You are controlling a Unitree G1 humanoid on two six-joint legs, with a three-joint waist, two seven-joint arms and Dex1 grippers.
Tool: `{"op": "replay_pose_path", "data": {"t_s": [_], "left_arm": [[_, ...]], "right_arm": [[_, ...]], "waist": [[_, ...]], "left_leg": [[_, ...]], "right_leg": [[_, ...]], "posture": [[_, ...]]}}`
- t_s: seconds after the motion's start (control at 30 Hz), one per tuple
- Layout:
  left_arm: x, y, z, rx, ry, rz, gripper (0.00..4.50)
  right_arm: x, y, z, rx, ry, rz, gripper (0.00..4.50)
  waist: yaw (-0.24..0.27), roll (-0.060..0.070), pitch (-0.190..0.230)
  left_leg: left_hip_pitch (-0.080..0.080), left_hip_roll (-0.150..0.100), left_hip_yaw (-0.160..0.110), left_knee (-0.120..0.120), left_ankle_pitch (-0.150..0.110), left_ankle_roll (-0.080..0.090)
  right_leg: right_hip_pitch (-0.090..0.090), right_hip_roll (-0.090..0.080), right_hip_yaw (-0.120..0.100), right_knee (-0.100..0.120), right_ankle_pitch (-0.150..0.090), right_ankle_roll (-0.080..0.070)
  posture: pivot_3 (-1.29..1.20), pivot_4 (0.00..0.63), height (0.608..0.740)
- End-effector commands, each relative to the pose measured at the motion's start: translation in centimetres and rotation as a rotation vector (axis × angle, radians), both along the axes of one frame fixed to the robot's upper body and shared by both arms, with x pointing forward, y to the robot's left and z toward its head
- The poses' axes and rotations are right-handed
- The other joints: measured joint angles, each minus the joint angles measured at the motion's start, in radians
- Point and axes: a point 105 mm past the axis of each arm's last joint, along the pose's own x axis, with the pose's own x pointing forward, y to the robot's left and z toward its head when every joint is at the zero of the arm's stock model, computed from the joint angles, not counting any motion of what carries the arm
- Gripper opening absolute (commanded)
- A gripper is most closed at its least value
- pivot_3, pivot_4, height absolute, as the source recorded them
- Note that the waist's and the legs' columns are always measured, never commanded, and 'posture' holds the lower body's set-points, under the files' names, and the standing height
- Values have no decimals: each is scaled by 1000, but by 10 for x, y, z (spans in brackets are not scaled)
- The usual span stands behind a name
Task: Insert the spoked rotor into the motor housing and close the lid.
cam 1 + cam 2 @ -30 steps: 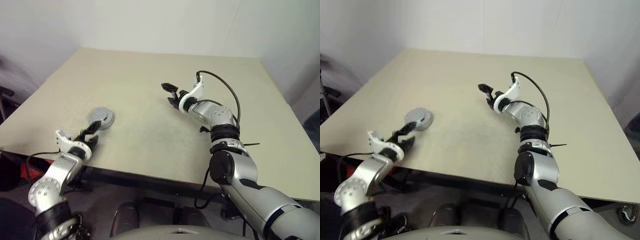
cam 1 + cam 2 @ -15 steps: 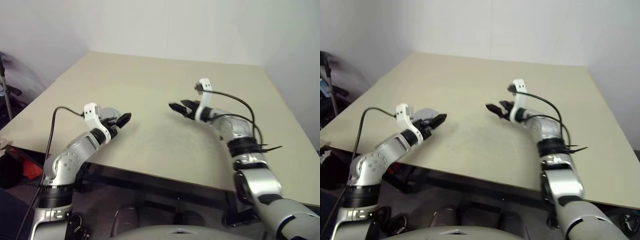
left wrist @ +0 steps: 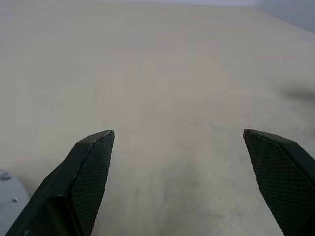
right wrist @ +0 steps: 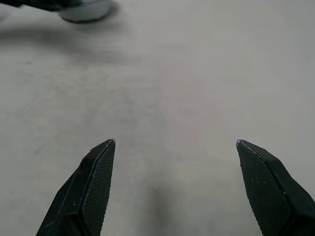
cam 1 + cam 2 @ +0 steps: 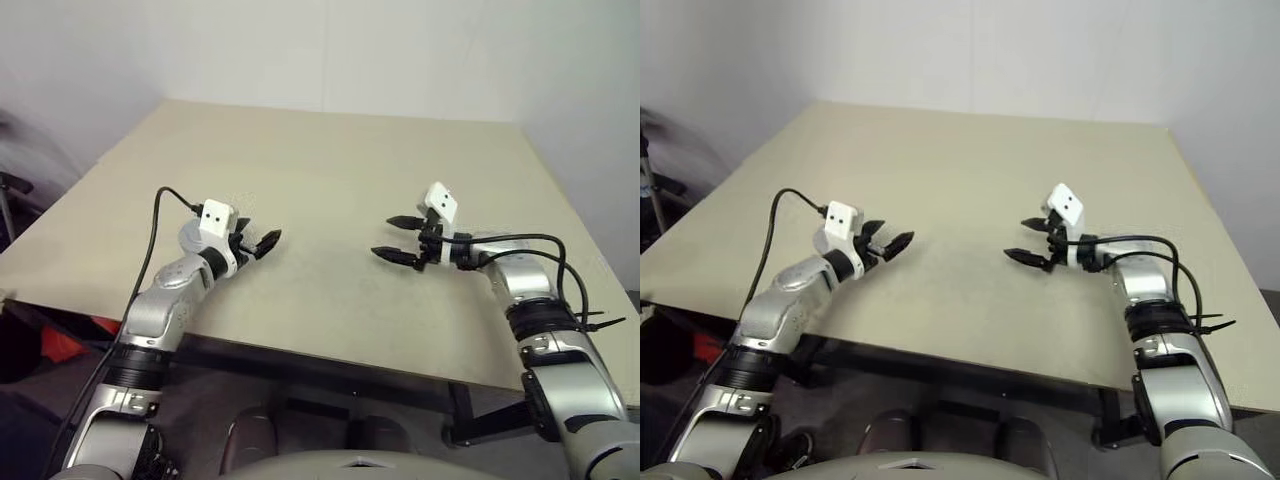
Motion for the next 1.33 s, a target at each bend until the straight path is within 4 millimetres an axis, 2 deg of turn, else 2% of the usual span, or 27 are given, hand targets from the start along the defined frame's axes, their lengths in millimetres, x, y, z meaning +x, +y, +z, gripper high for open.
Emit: {"op": "replay_pose_path", "data": {"t_s": [0.03, 0.4, 0.53, 0.73, 1.07, 1.33], "left_arm": [[3, 1, 19, -22, -69, -4, 4456], [-2, 0, 17, -48, -43, -24, 4456], [-2, -2, 17, -61, -43, -18, 4456], [-2, -5, 15, -61, -44, -10, 4456], [-4, 1, 17, -51, -45, 4, 4456], [-3, -8, 14, -59, -49, 1, 4456]], "right_arm": [[0, 4, 18, 76, -15, 10, 4435], [14, -2, 29, 115, -35, -81, 4435], [17, 2, 28, 99, -44, -92, 4435], [20, -4, 26, 98, -58, -137, 4435], [28, 0, 29, 113, -96, -175, 4435], [35, -6, 32, 115, -121, -228, 4435]], "waist": [[1, 0, 0], [0, 0, 0], [0, 0, 0], [1, 0, 0], [0, 0, 0], [0, 0, 0]], "left_leg": [[0, 0, 0, 1, 0, 0], [0, 1, -1, 3, 0, 1], [0, 1, -1, 3, 0, 1], [-1, 1, -1, 3, 0, 1], [0, 1, -1, 3, 0, 1], [-1, 1, -1, 3, 0, 1]], "right_leg": [[1, 0, 0, 0, 0, 0], [1, 0, 0, 1, 2, -2], [1, 0, -1, 1, 2, -2], [1, 0, -1, 0, 2, -2], [1, 0, -1, 0, 2, -2], [1, 0, -1, 0, 2, -2]], "posture": [[0, 0, 740], [0, 0, 740], [0, 0, 740], [0, 0, 740], [0, 0, 740], [0, 0, 740]]}}
